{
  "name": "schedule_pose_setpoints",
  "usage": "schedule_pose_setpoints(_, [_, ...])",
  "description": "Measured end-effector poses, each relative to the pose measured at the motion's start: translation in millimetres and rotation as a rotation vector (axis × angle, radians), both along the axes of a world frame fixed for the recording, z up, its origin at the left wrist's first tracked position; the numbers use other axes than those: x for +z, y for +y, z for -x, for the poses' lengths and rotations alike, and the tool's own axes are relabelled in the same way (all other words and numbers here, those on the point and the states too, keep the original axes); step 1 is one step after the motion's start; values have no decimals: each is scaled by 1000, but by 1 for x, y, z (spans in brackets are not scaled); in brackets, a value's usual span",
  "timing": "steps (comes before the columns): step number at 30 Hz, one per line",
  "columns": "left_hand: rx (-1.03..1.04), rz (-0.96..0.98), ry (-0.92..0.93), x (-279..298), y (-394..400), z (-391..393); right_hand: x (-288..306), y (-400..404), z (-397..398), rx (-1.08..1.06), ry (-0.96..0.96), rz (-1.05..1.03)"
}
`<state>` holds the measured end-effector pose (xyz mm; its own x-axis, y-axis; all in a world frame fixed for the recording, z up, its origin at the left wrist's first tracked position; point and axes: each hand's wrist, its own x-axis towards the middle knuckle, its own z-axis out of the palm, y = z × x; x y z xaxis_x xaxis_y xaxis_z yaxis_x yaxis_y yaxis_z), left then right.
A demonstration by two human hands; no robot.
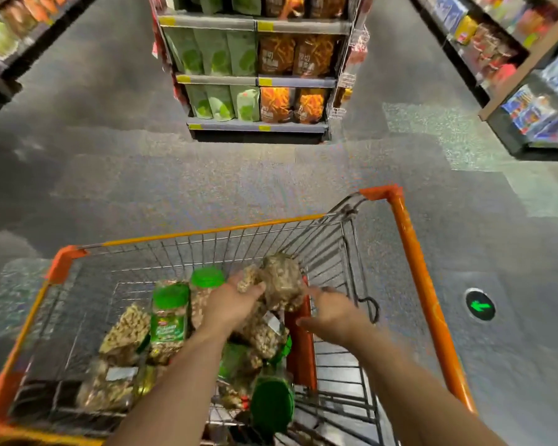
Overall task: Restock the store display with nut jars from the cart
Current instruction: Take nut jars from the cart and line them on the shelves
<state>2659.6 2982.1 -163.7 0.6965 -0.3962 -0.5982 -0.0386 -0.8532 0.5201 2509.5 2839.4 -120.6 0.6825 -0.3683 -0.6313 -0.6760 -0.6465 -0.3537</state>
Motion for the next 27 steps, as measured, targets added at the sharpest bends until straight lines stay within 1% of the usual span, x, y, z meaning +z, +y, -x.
schedule_pose_setpoints(3, [83, 46, 115, -35, -12, -15, -32, -5, -22, -47, 45, 34])
schedule_pose_setpoints(7, [107, 42, 217, -82, -28, -34, -67, -11, -44, -80, 73, 33])
schedule_pose_setpoints(10, [185, 55, 308, -104, -43, -42, -88, -16, -56, -106, 75, 22])
schedule_pose_setpoints(16, [259, 47, 452, -139, -59, -47, -120, -14, -63, -121, 120, 14])
schedule_pose_setpoints(20, [252, 22, 502, -159, -69, -49, -133, -10, -59, -132, 114, 7])
schedule_pose_setpoints(27, [220, 7, 528, -169, -84, -49, -136, -5, -57, -164, 75, 13])
